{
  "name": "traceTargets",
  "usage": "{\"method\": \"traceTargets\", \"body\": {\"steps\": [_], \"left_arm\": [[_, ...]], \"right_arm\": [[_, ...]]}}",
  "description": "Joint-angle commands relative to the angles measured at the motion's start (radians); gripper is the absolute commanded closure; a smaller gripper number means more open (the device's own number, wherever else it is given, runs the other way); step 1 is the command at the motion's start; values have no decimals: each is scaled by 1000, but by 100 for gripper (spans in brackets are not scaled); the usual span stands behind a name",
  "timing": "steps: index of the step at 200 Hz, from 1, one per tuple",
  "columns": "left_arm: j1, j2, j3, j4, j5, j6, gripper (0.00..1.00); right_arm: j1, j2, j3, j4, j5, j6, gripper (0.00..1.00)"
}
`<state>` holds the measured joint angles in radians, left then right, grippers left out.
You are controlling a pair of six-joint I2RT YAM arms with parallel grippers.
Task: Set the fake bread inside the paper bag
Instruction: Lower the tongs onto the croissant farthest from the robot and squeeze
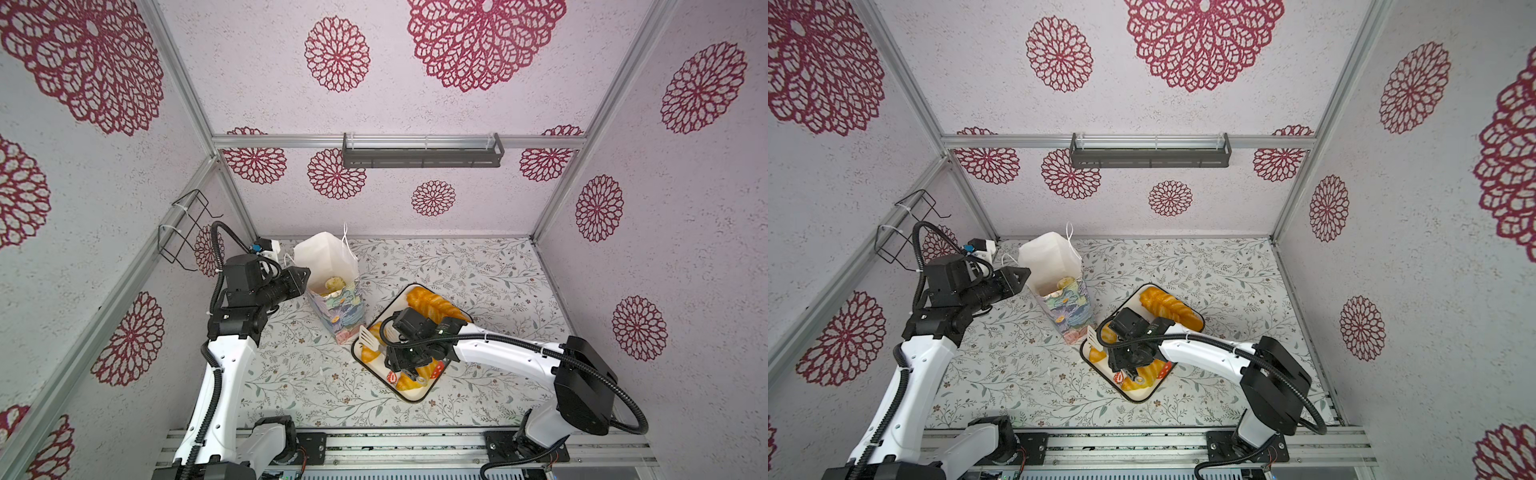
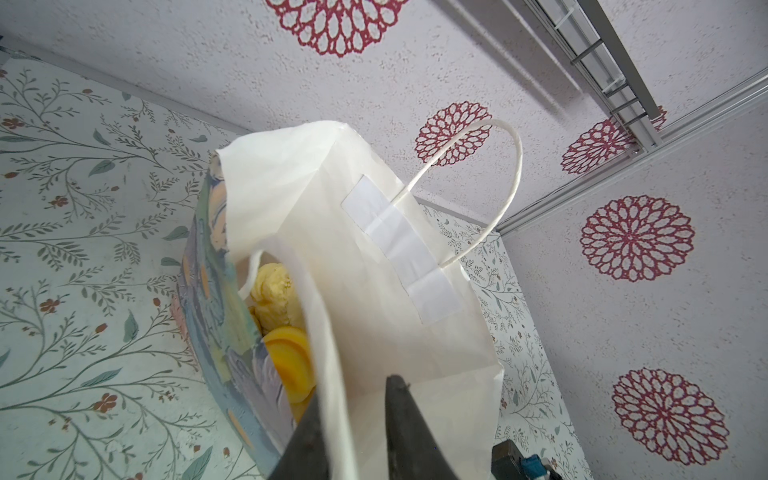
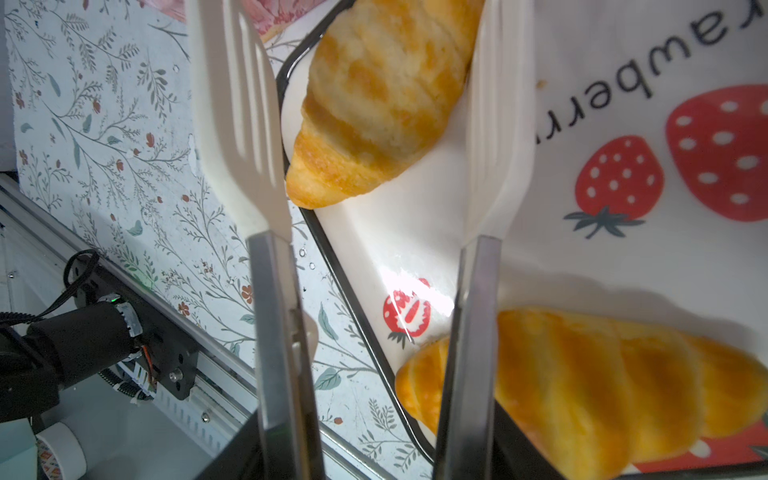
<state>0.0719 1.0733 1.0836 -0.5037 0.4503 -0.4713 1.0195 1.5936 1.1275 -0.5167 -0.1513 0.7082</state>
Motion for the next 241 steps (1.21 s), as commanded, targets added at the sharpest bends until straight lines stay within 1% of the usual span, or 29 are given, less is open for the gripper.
{"method": "traceTargets", "body": {"steps": [1, 45, 99, 153, 213, 241], "left_arm": [[-7, -15, 14, -3, -9, 17, 75], [-7, -15, 13, -6, -11, 16, 75], [-7, -13, 12, -7, -13, 18, 75], [-7, -11, 12, -6, -11, 15, 74], [-7, -10, 13, -5, -9, 15, 74], [-7, -8, 12, -6, -8, 15, 73]], "right_arm": [[9, 8, 50, -12, 10, -17, 40], [19, 46, 112, -99, 71, -56, 42], [22, 45, 118, -130, 87, -69, 56], [14, -43, 88, -164, 146, -63, 68], [-21, -160, 56, -197, 205, -65, 70], [-37, -207, 76, -219, 237, -81, 70]]}}
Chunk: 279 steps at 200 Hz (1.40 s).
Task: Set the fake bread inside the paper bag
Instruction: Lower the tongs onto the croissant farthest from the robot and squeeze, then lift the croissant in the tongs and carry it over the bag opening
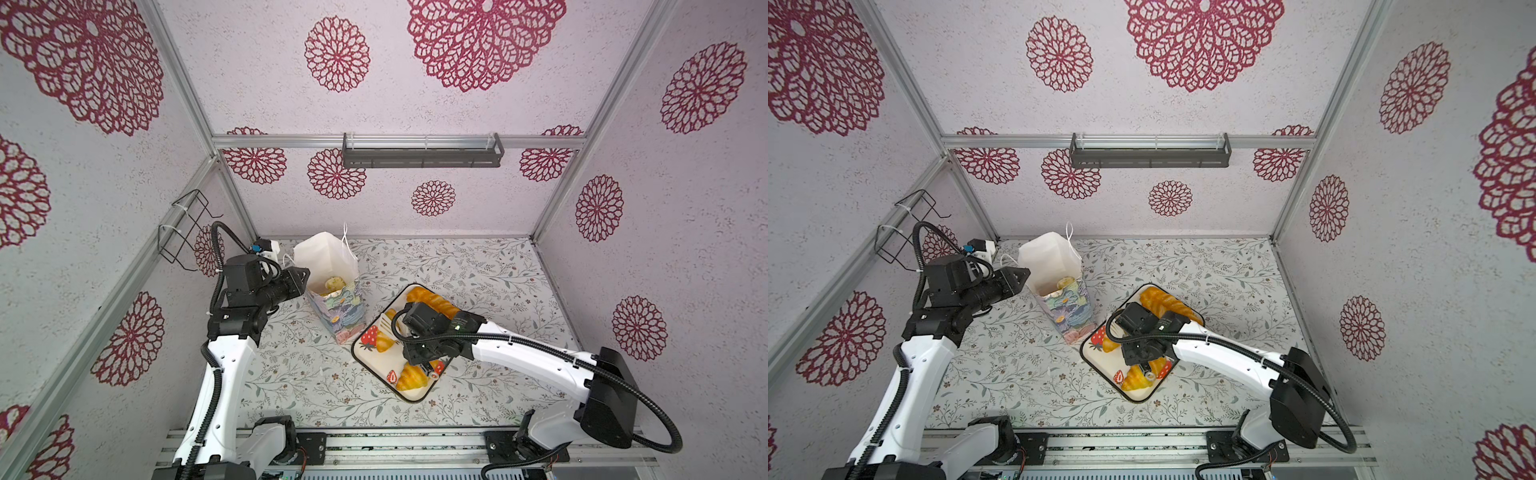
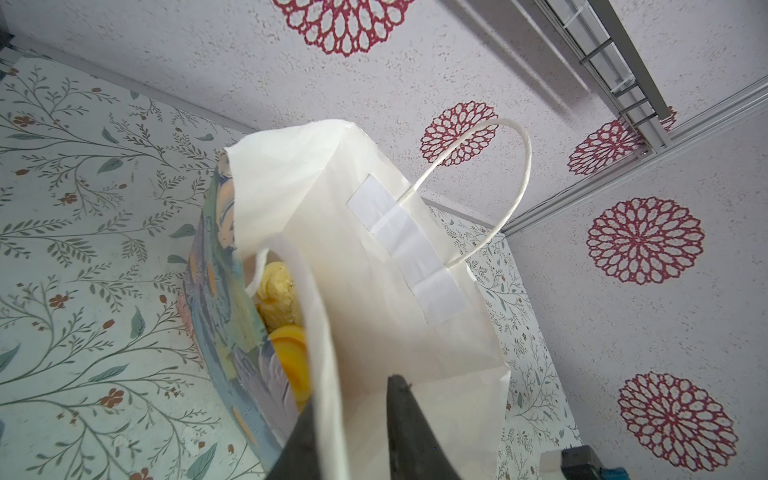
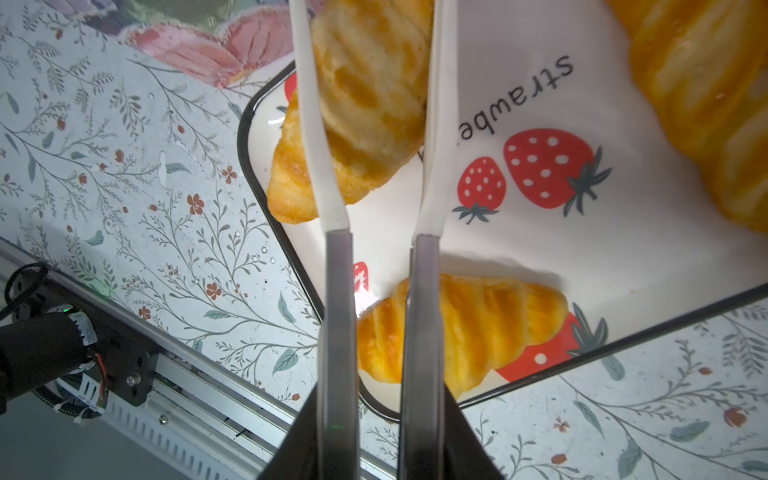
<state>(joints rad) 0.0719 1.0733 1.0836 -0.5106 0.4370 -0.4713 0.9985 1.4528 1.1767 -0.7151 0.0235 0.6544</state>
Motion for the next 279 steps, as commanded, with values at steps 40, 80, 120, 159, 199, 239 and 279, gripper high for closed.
{"method": "traceTargets", "body": {"steps": [40, 80, 120, 159, 199, 239, 279], "left_arm": [[-7, -6, 13, 0, 2, 15, 74], [-7, -7, 13, -2, -7, 18, 74], [-7, 6, 21, -26, -39, 25, 74], [-7, 19, 30, -54, -81, 36, 74], [-7, 30, 35, -63, -82, 37, 74], [-7, 41, 39, -76, -87, 37, 74], [-7, 44, 39, -77, -85, 38, 74]], "right_arm": [[-25, -93, 98, -75, 112, -62, 70], [-31, -106, 171, -118, 151, -98, 70], [-31, -110, 256, -148, 182, -141, 70], [-31, -103, 342, -162, 184, -186, 70], [-28, -85, 411, -173, 179, -227, 70], [-21, -63, 493, -178, 173, -267, 70], [-6, -18, 583, -187, 164, -303, 70]]}}
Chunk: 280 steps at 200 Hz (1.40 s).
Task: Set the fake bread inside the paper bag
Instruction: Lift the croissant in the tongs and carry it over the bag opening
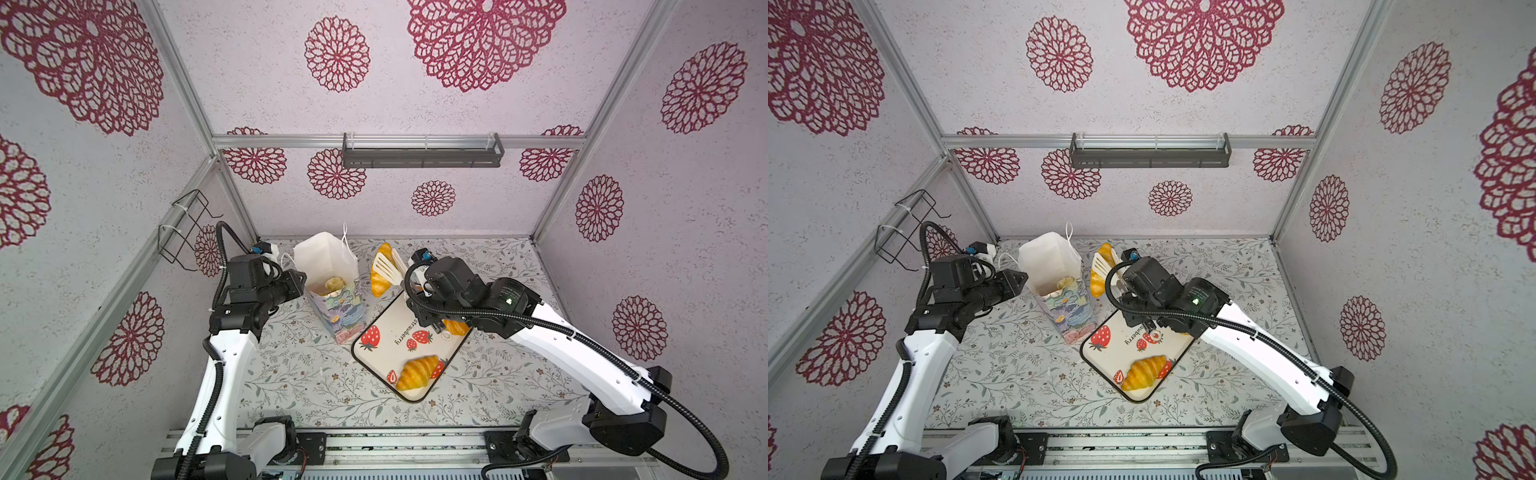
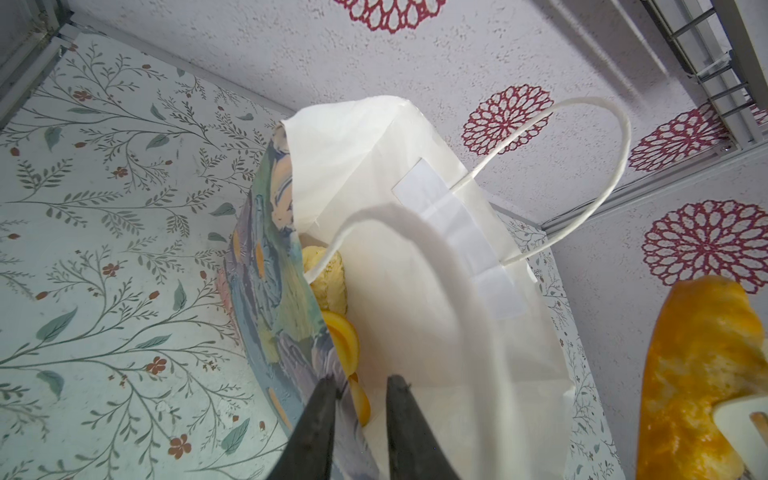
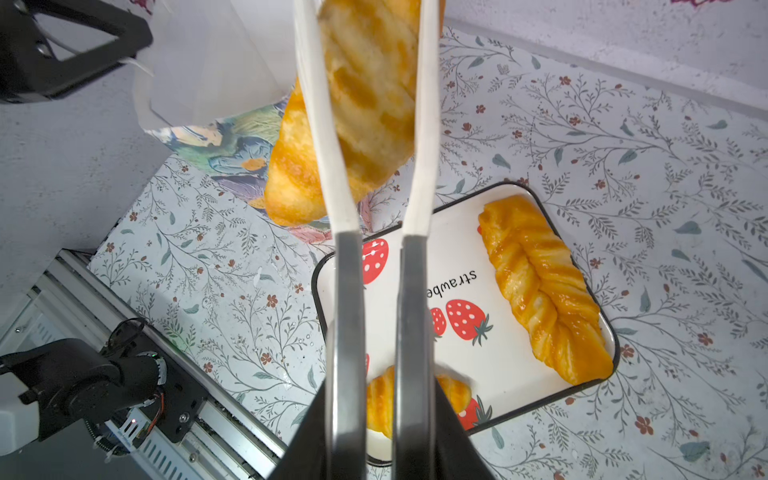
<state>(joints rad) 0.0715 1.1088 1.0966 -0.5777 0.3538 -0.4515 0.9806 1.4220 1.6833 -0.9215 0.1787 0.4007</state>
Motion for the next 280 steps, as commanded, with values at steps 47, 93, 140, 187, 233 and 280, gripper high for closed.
{"method": "traceTargets", "body": {"steps": [47, 93, 140, 187, 233, 280], "left_arm": [[-6, 12, 27, -10, 1, 17, 74], [-6, 13, 26, -9, 4, 18, 74], [-7, 13, 26, -8, 5, 17, 74], [-7, 13, 28, -8, 7, 19, 74], [-7, 13, 26, -8, 6, 18, 74], [-7, 13, 26, -8, 8, 17, 74]], "right_arm": [[24, 70, 162, 23, -7, -75, 70], [37, 131, 245, 22, -24, -97, 70], [44, 190, 319, 24, -36, -115, 70], [44, 236, 357, 46, -54, -130, 70], [44, 288, 407, 62, -73, -141, 69], [46, 341, 460, 62, -97, -143, 69]]}}
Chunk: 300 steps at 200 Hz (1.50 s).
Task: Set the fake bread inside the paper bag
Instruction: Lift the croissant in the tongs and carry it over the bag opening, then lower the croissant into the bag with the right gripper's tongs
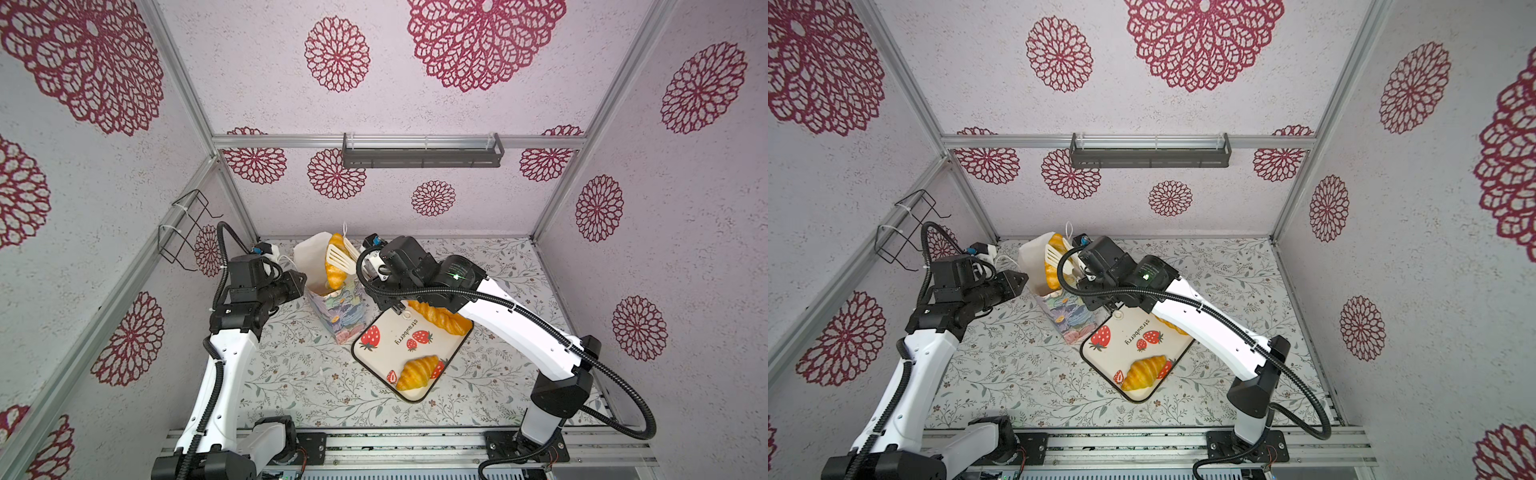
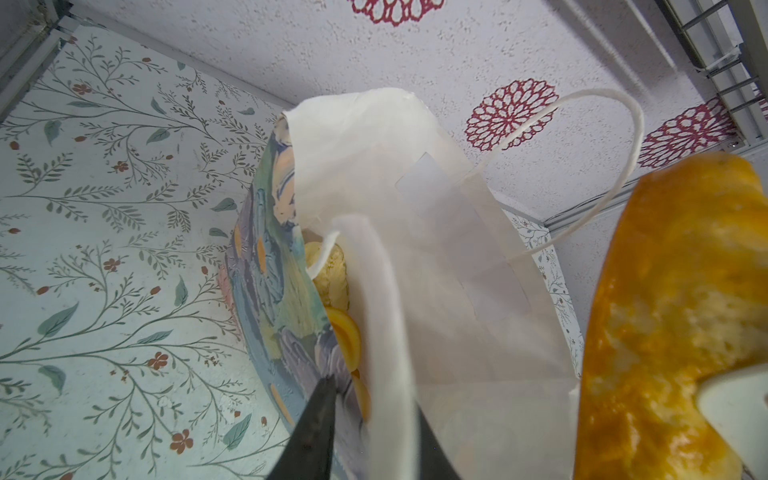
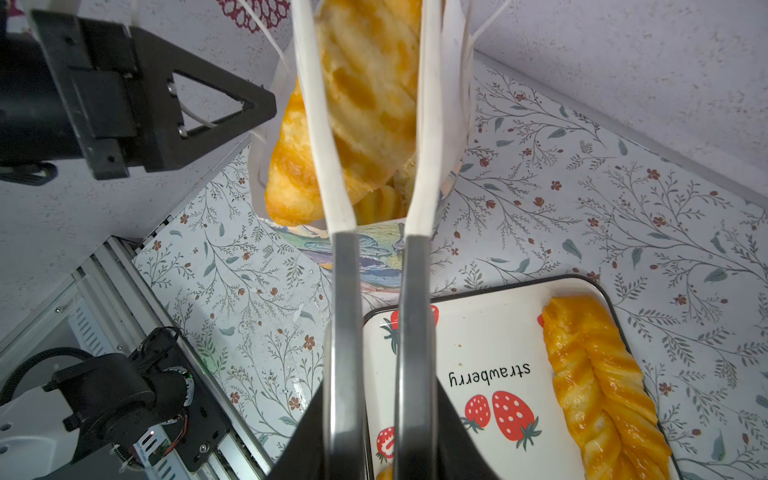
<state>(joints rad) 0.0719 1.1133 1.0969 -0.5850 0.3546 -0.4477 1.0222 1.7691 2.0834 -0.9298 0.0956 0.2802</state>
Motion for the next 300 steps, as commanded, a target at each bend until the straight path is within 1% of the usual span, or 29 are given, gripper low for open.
{"method": "traceTargets", "body": {"steps": [1, 59, 138, 168, 211, 257, 300], "left_arm": [[-7, 9, 27, -1, 6, 14, 74], [-7, 8, 27, -1, 9, 14, 74], [-7, 9, 27, 0, 13, 14, 74], [-7, 10, 29, -1, 18, 12, 74], [-7, 14, 27, 1, 21, 11, 74], [-7, 13, 29, 2, 24, 11, 74], [-7, 19, 27, 5, 34, 10, 74]], "right_arm": [[4, -6, 59, 70, -15, -22, 69], [3, 26, 70, 79, -27, -21, 66], [3, 46, 64, 74, -34, -14, 56], [3, 47, 44, 104, -39, -11, 52], [2, 73, 49, 143, -61, -2, 52], [1, 104, 95, 124, -71, -3, 49], [0, 105, 95, 125, -67, -6, 49]]}}
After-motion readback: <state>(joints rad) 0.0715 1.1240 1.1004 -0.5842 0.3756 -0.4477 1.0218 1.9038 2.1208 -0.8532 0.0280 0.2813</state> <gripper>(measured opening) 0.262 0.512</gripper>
